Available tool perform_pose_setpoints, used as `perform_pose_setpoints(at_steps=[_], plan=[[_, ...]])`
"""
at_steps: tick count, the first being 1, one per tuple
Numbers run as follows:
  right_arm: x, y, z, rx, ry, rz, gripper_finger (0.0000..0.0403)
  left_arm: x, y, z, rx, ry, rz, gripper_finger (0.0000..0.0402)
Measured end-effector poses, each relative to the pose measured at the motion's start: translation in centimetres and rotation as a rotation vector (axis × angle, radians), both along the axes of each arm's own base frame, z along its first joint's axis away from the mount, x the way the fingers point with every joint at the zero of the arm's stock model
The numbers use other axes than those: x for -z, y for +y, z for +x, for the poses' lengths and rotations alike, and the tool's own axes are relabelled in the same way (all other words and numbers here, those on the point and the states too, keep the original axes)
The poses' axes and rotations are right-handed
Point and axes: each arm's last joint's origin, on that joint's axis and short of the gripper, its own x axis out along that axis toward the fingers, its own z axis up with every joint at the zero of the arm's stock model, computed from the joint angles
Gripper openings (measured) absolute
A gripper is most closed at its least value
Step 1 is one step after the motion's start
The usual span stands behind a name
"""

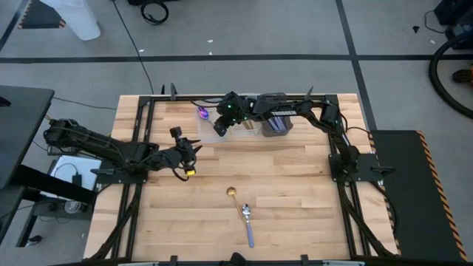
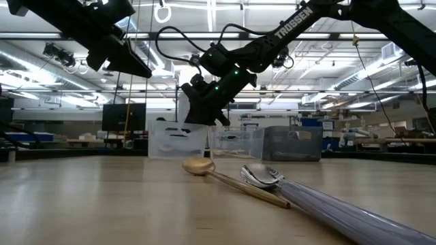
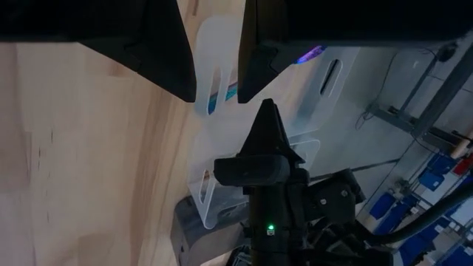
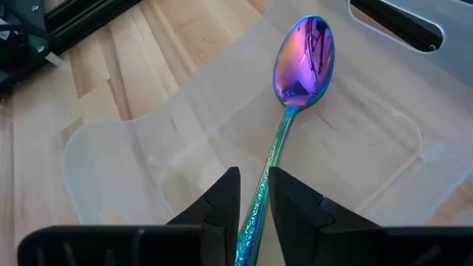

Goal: Sort silverware by color (type)
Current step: Put the gold spoon into the right transparent bin

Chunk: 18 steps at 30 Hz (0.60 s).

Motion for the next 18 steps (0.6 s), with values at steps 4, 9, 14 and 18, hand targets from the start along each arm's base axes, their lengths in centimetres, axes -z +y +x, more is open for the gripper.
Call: perform_pose_setpoints(at_steps=[4,9,14,18], plan=[[-0.1,0.0,0.0,-0.013,-0.011,0.007,0.0083,0.1,0.0,-0.1,-0.013,-0.007,-0.022,0.0109],[-0.9,0.1,0.1,-0.031,-0.048,-0.002,0.0082,0.2,0.0,-0.1,-0.017,-0.004,-0.041,0.0109],[-2.7,0.2,-0.3,-0.031,-0.084,-0.019,0.0082,0.3,0.0,-0.2,-0.026,-0.008,-0.057,0.0109],[-4.9,0.4,-0.9,-0.037,-0.110,-0.044,0.0082,0.3,0.0,-0.2,-0.026,-0.005,-0.058,0.0109]])
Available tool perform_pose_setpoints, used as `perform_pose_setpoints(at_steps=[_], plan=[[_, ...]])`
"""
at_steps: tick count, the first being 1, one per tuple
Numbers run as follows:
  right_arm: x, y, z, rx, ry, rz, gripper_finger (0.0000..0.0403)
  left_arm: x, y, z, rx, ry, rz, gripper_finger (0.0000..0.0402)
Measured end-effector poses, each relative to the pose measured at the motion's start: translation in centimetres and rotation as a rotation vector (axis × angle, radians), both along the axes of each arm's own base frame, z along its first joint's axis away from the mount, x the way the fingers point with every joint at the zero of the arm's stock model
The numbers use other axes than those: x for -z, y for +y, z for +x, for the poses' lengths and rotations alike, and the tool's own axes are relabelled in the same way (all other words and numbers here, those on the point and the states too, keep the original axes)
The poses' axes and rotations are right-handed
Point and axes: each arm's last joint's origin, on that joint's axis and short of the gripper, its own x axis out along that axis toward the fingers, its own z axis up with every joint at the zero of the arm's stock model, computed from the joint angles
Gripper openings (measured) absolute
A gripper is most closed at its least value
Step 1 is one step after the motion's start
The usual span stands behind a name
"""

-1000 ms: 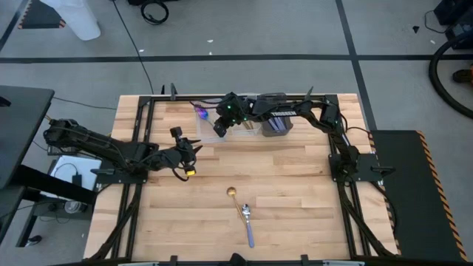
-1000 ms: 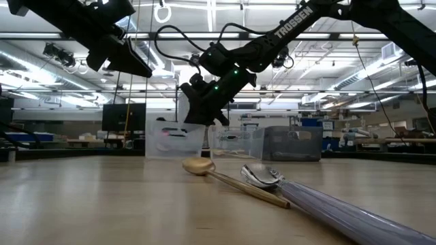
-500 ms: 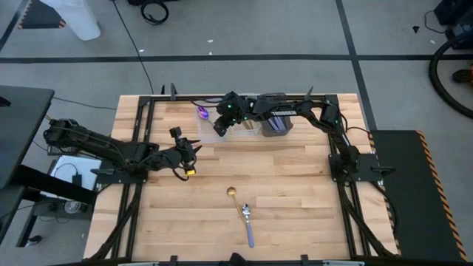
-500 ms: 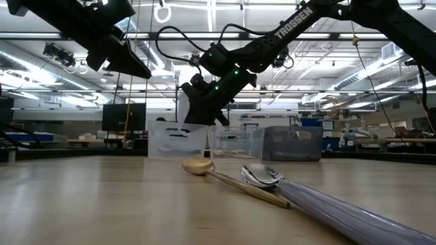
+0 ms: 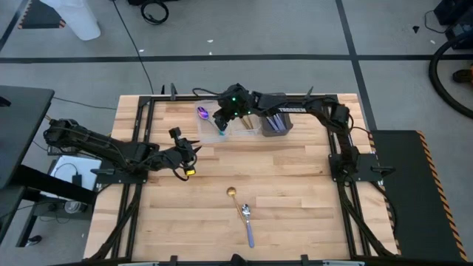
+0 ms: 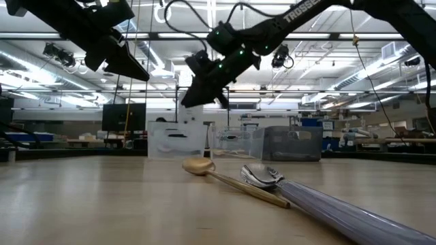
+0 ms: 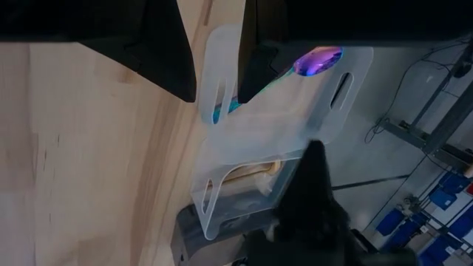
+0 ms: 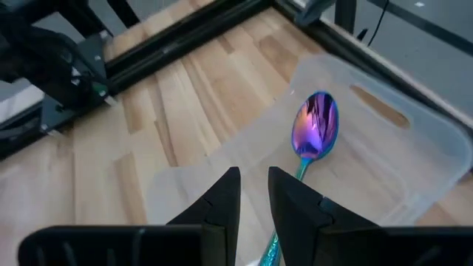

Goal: Sort silverware by color (type)
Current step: Put the gold spoon into the right transparent bin

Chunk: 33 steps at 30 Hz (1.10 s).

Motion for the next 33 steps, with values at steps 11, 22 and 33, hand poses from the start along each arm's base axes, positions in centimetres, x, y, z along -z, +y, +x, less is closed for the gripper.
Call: perform_pose_setpoints(at_steps=[11,22,33], plan=[[-6.0,2.1,-2.4,0.014,-0.016,-0.094,0.0082,0.0,0.0,0.0,-0.008,-0.011,-0.015,0.0109],[-10.0,7.0,-4.9,-0.046,0.045,-0.121,0.0082,-1.9,-1.3,0.2,0.059,-0.031,-0.119,0.0109],[-9.4,13.5,-4.9,-0.179,0.155,-0.053,0.0082,-2.1,-3.1,-0.2,0.240,0.039,-0.186,0.0109]])
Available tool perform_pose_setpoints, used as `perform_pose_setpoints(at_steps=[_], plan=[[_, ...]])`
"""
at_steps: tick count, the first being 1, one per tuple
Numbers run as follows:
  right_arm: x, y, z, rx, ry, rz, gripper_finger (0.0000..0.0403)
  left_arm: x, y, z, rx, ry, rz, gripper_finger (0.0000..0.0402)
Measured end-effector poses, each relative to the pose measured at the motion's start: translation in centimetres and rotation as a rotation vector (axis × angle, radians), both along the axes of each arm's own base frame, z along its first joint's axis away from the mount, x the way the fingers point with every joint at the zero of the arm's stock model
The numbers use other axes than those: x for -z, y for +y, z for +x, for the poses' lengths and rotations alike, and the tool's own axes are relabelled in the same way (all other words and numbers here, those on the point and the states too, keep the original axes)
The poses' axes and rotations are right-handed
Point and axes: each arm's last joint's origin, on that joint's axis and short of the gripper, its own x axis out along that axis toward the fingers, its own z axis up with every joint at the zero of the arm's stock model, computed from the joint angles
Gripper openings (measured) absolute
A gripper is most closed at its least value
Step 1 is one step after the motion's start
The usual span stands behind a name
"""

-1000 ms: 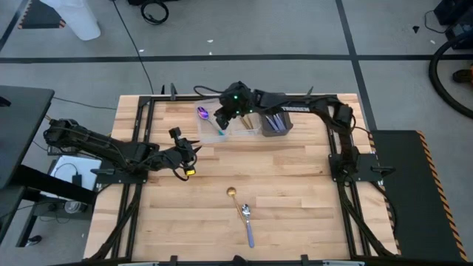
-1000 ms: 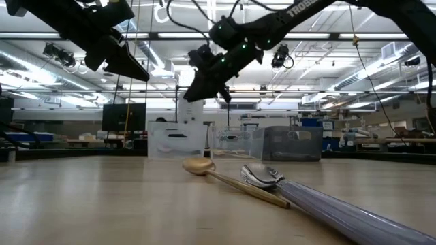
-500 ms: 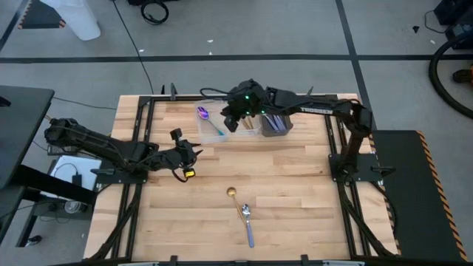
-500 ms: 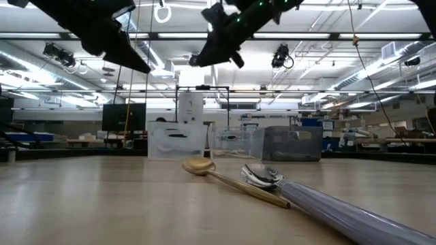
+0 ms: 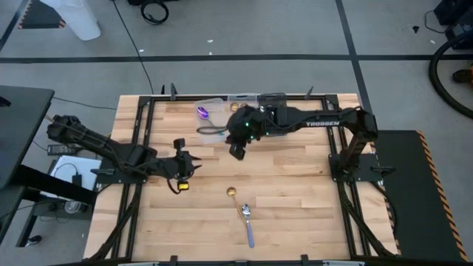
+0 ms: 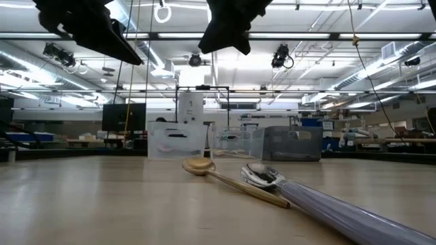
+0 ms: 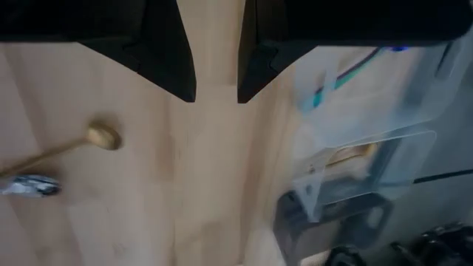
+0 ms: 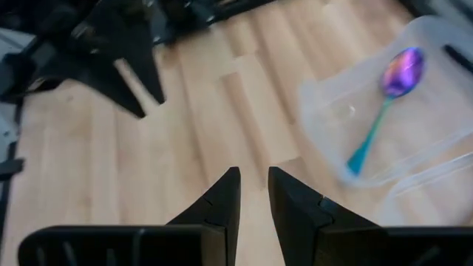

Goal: Sort silverware by color (type)
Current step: Put the gold spoon into the right transparent bin

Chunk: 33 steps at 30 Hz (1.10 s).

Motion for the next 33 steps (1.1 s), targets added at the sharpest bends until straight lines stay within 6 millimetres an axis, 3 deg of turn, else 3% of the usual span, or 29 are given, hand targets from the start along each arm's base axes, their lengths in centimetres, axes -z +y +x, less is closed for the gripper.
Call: perform_pose_setpoints(at_steps=[11,20,33], plan=[[0.2,5.4,0.0,-0.063,0.021,0.063,0.0082,0.0,-0.6,-0.2,0.019,-0.009,-0.029,0.0109],[0.3,8.5,-0.5,-0.057,0.050,0.134,0.0082,0.0,-0.8,-0.1,0.023,-0.023,-0.108,0.0109],[1.0,13.2,-2.0,0.039,0.124,0.133,0.0082,-0.5,-1.7,0.3,0.164,-0.061,-0.228,0.0109]])
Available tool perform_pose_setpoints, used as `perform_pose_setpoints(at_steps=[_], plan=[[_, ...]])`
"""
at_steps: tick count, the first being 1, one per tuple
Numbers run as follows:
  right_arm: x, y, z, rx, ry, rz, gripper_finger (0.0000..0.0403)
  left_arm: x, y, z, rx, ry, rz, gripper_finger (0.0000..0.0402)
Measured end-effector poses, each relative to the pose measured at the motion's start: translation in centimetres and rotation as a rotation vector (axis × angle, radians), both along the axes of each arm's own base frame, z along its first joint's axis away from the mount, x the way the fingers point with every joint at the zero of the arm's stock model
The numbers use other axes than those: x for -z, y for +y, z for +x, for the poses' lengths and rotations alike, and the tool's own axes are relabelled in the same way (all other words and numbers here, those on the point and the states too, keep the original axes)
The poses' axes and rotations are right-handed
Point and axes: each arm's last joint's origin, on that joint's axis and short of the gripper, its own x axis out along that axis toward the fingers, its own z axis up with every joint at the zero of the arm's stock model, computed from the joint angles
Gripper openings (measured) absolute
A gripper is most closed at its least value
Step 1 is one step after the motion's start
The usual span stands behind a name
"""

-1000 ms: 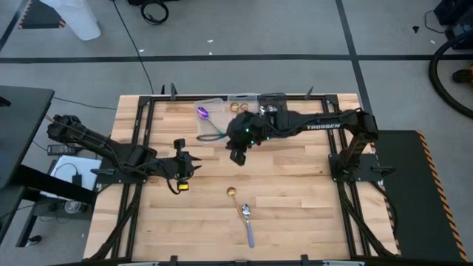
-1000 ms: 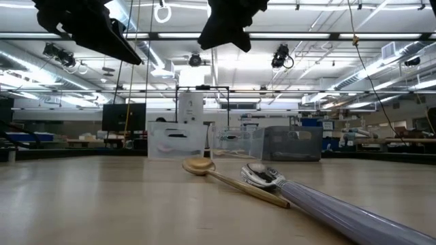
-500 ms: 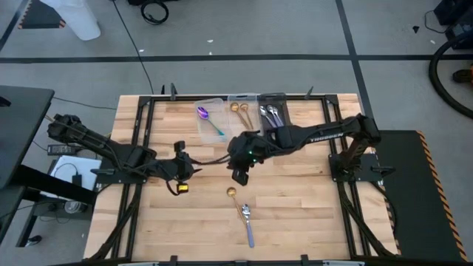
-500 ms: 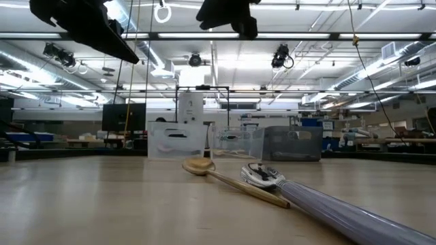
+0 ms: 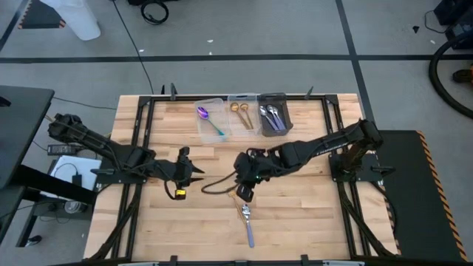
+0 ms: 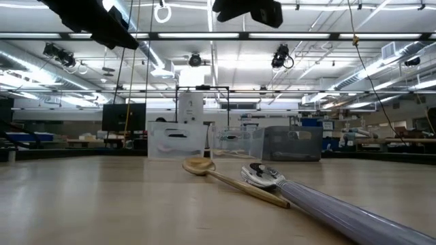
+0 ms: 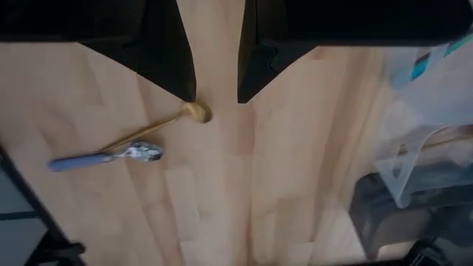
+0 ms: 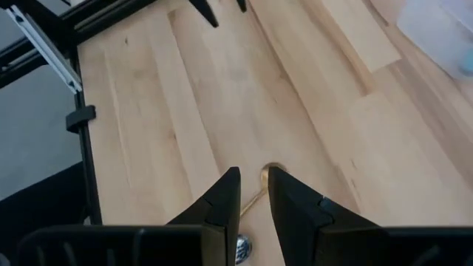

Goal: Sort silverware by color (type)
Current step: Put the gold spoon into the right transparent bin

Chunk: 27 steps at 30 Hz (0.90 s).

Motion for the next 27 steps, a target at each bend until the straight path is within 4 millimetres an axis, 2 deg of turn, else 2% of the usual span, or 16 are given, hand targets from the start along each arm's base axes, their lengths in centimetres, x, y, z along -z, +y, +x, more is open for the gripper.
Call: perform_pose_setpoints(at_steps=[5,13,20,27], plan=[[0.2,1.7,-0.6,0.026,0.005,-0.007,0.0082,0.8,-1.1,0.7,0.040,0.016,0.012,0.0109],[2.2,3.4,-1.7,0.051,0.074,0.022,0.0082,2.6,-2.4,2.4,0.079,0.036,0.050,0.0109],[4.2,4.1,-2.6,0.097,0.136,0.047,0.0082,3.7,-2.9,3.5,0.118,0.042,0.107,0.0109],[5.6,4.8,-3.3,0.126,0.173,0.065,0.0082,4.2,-3.5,4.6,0.212,0.074,0.055,0.0109]])
